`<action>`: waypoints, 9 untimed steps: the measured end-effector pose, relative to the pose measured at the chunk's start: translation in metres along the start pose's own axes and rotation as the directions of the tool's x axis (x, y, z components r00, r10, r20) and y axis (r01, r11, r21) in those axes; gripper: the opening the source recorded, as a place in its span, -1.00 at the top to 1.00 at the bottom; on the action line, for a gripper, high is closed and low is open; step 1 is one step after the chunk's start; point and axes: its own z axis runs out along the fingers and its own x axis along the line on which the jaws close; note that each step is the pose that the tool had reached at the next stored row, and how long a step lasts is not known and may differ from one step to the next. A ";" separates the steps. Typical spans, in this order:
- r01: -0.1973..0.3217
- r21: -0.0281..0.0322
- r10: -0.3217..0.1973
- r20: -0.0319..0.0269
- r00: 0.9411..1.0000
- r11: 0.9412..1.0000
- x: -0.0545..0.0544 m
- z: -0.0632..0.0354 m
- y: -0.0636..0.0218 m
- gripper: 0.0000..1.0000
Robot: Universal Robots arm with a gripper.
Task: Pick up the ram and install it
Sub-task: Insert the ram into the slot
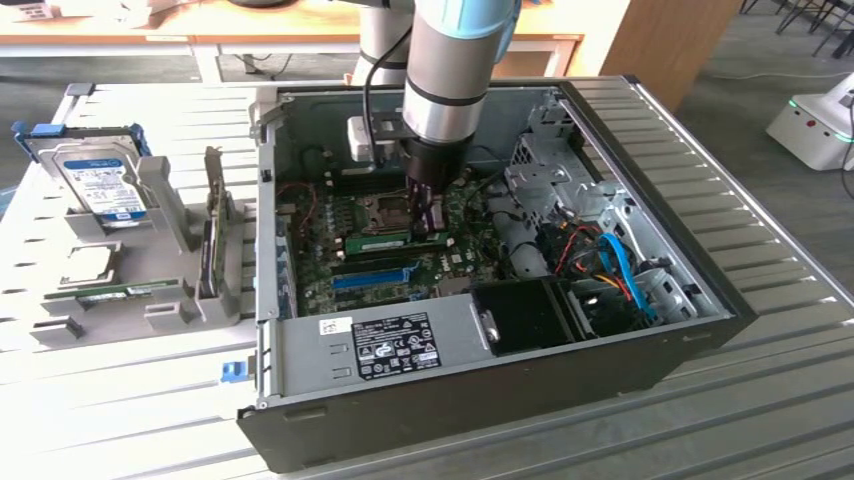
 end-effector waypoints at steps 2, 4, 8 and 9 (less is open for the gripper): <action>0.000 0.000 0.000 0.000 1.000 1.000 0.000 0.0005 0.0000 0.76; 0.000 0.000 0.000 0.000 1.000 1.000 0.000 0.0008 0.0000 0.76; 0.000 0.000 0.000 0.000 1.000 1.000 0.000 0.0018 0.0000 0.76; 0.000 0.000 0.000 0.000 1.000 1.000 0.000 0.0021 0.0000 0.76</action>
